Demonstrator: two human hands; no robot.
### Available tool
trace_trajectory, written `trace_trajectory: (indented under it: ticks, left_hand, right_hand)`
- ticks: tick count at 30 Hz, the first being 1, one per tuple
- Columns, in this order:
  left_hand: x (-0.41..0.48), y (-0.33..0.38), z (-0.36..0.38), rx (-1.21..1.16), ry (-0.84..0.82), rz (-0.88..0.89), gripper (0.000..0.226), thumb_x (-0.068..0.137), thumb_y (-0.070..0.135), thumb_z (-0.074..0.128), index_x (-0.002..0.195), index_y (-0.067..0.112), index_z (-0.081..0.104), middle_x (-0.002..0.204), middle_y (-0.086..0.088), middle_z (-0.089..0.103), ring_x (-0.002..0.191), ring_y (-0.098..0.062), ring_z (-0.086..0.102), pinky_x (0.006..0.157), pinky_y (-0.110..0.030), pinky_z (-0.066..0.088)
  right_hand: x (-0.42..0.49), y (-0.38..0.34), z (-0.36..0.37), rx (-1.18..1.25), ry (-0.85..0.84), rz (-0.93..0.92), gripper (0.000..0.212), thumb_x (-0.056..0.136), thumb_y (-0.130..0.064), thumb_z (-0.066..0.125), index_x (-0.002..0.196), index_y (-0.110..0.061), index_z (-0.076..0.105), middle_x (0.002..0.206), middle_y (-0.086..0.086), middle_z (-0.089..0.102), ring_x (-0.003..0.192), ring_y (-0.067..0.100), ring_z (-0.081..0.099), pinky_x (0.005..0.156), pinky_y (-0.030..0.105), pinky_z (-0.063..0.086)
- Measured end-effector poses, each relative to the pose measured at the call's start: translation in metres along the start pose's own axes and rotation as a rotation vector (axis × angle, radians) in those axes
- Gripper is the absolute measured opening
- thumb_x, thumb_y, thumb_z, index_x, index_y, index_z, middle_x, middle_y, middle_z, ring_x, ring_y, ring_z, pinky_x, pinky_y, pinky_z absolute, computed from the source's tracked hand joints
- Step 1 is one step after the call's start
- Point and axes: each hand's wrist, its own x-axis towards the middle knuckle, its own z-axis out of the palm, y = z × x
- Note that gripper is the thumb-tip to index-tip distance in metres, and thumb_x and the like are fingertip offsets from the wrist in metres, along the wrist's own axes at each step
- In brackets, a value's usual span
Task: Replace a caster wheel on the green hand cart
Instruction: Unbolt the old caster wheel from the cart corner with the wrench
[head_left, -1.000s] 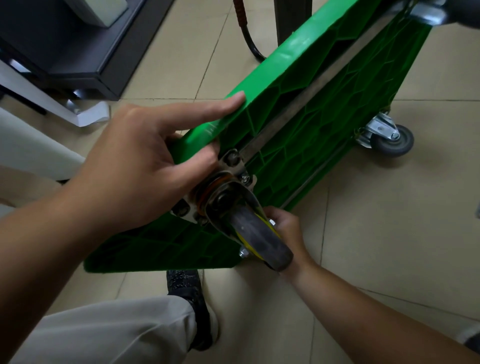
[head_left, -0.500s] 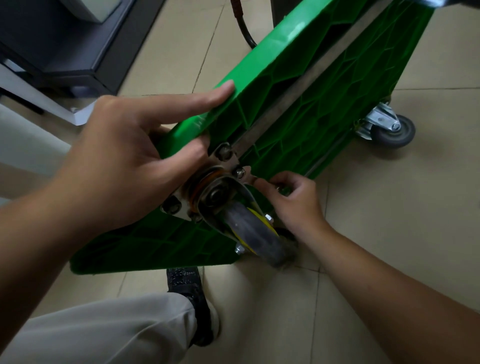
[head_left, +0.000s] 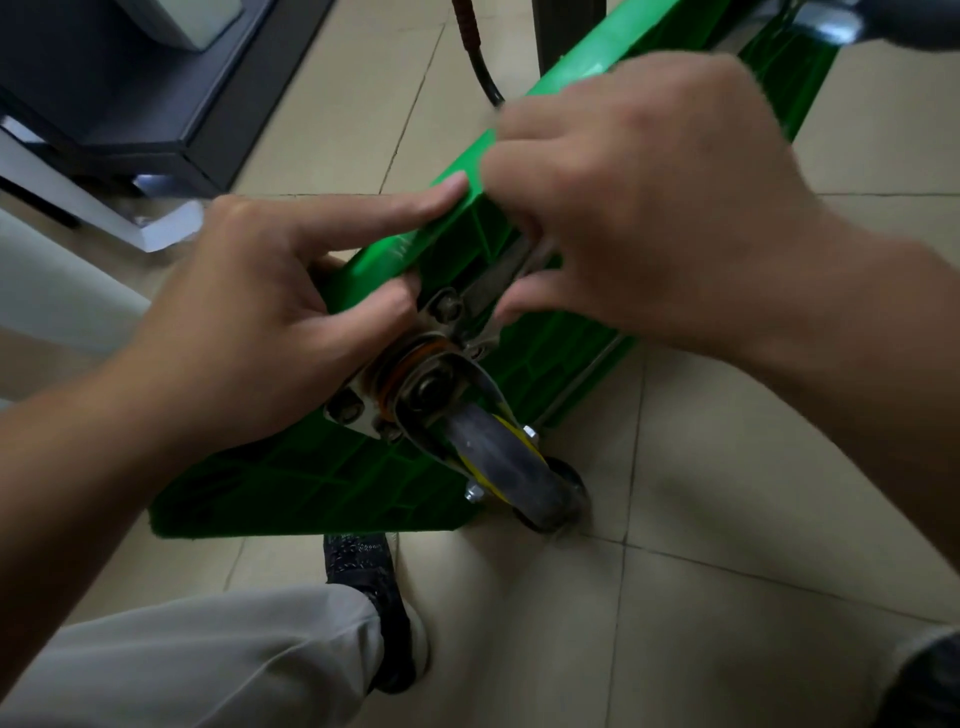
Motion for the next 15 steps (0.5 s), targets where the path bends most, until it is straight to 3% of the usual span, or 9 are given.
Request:
trace_trajectory:
  ticks: [3,6,9,10,12,14,15]
  left_hand:
    - [0.001,-0.002,0.001,-0.025,0.033,0.004,0.044,0.091,0.026,0.068,0.132,0.042,0.066,0.116,0.039,0.065,0.104,0.013,0.067,0.087,-0.014,0.055]
    - [0.0,0.002,0.001,-0.074,0.019,0.002,0.048,0.092,0.025,0.068,0.133,0.048,0.063,0.124,0.037,0.064,0.104,0.007,0.069,0.09,-0.023,0.059]
    - [0.0,0.004,0.0,-0.043,-0.001,-0.016,0.049,0.091,0.029,0.068,0.136,0.049,0.063,0.111,0.043,0.066,0.078,0.006,0.07,0.066,-0.029,0.061]
    - [0.0,0.004,-0.001,-0.034,-0.001,-0.025,0.049,0.091,0.03,0.068,0.136,0.049,0.063,0.109,0.042,0.067,0.073,0.007,0.068,0.063,-0.029,0.06]
    - [0.001,0.005,-0.002,-0.032,0.003,-0.023,0.048,0.091,0.029,0.068,0.137,0.044,0.064,0.119,0.033,0.068,0.088,0.005,0.071,0.075,-0.028,0.062]
    - [0.001,0.006,-0.003,-0.045,-0.006,-0.023,0.049,0.09,0.028,0.067,0.137,0.042,0.063,0.13,0.026,0.064,0.11,-0.001,0.07,0.093,-0.035,0.059]
    - [0.001,0.007,-0.003,-0.054,-0.016,-0.033,0.049,0.09,0.029,0.066,0.136,0.045,0.063,0.132,0.026,0.063,0.113,-0.008,0.071,0.095,-0.04,0.059]
  right_hand:
    - [0.012,-0.011,-0.012,-0.143,-0.12,-0.067,0.042,0.08,-0.05,0.08,0.103,-0.021,0.061,0.097,0.005,0.059,0.083,0.033,0.06,0.064,0.04,0.031]
    - [0.0,-0.002,-0.01,-0.091,-0.099,0.029,0.051,0.078,-0.064,0.075,0.09,-0.024,0.046,0.097,0.003,0.058,0.076,0.027,0.048,0.065,0.038,0.028]
    - [-0.021,0.015,-0.003,0.052,-0.032,0.162,0.061,0.071,-0.073,0.073,0.078,-0.024,0.039,0.078,-0.002,0.051,0.067,0.022,0.045,0.062,0.035,0.027]
    - [-0.028,0.022,0.002,0.139,0.002,0.219,0.062,0.069,-0.076,0.074,0.074,-0.024,0.041,0.073,-0.005,0.05,0.063,0.023,0.047,0.062,0.033,0.028]
    - [-0.042,0.035,0.018,0.435,0.102,0.384,0.061,0.066,-0.077,0.077,0.07,-0.022,0.049,0.066,-0.005,0.054,0.06,0.019,0.05,0.058,0.03,0.034]
    - [-0.058,0.038,0.038,0.812,0.285,0.601,0.061,0.065,-0.068,0.083,0.071,-0.013,0.058,0.067,0.01,0.06,0.06,0.018,0.051,0.056,0.031,0.042]
    - [-0.064,0.034,0.049,0.976,0.367,0.705,0.062,0.066,-0.065,0.084,0.072,-0.008,0.059,0.068,0.017,0.06,0.061,0.018,0.051,0.058,0.032,0.043]
